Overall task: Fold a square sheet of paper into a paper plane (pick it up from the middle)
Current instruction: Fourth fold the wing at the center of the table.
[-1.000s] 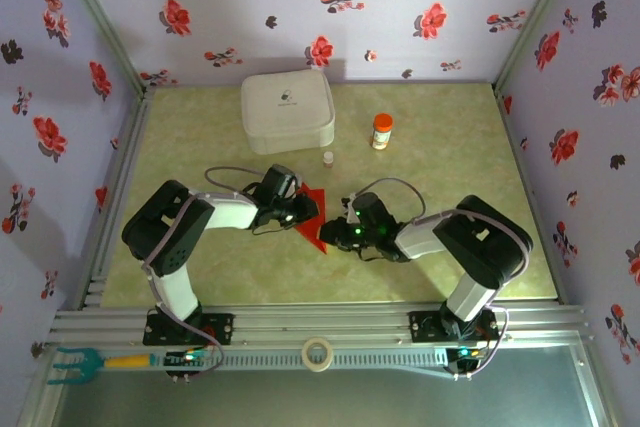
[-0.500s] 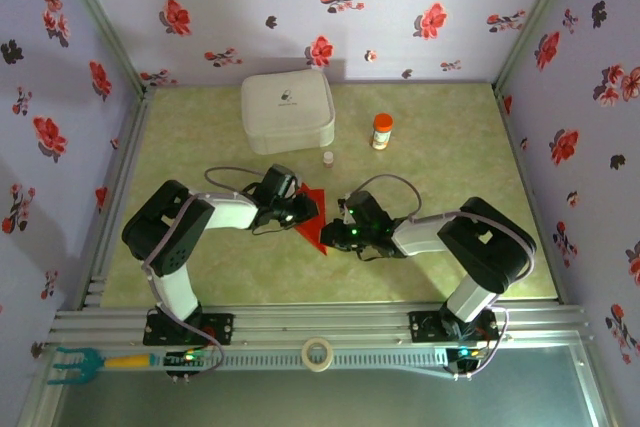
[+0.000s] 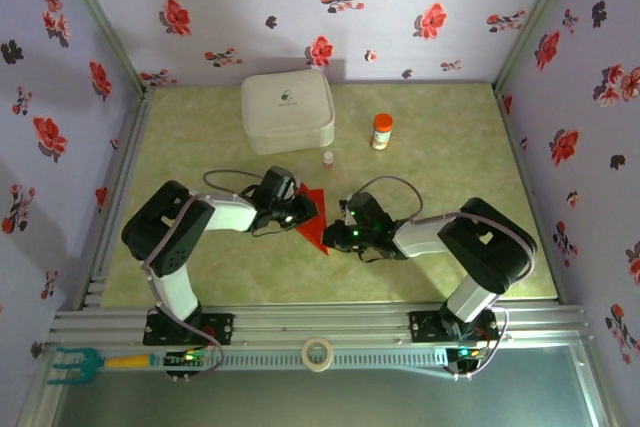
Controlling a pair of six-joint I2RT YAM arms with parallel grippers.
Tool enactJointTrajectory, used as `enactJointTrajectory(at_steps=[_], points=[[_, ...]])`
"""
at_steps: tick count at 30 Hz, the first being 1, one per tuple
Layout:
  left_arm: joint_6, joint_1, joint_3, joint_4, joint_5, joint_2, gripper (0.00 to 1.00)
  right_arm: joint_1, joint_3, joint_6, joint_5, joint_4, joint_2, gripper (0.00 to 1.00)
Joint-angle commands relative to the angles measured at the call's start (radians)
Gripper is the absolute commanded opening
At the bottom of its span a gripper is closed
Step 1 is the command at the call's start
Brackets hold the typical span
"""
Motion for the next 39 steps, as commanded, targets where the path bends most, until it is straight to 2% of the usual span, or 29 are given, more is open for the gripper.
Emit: enactJointTrajectory(at_steps=[1, 4, 10, 12, 19, 25, 39], points=[[-0.044, -0.015, -0.048, -0.011, -0.031, 0.001, 0.12, 0.005, -0.030, -0.002, -0.028, -0.076, -0.001, 0.11], [-0.055, -0.021, -0.064, -0.010, -0.053, -0.012, 0.12, 0.004, -0.030, -0.006, -0.027, -0.088, -0.004, 0.11], [-0.047, -0.023, -0.064, -0.022, -0.062, -0.028, 0.12, 0.001, -0.018, -0.025, 0.000, -0.133, -0.037, 0.21], [-0.043, -0.022, -0.058, -0.027, -0.061, -0.026, 0.12, 0.003, -0.002, -0.043, 0.009, -0.167, -0.043, 0.22], [-0.036, -0.022, -0.052, -0.035, -0.058, -0.025, 0.12, 0.003, 0.011, -0.065, 0.015, -0.212, -0.028, 0.17], [-0.031, -0.020, -0.048, -0.039, -0.054, -0.023, 0.12, 0.003, -0.015, -0.030, 0.007, -0.164, -0.027, 0.11], [-0.034, -0.014, -0.053, -0.038, -0.052, -0.023, 0.12, 0.000, -0.048, -0.010, -0.021, -0.144, -0.064, 0.13]])
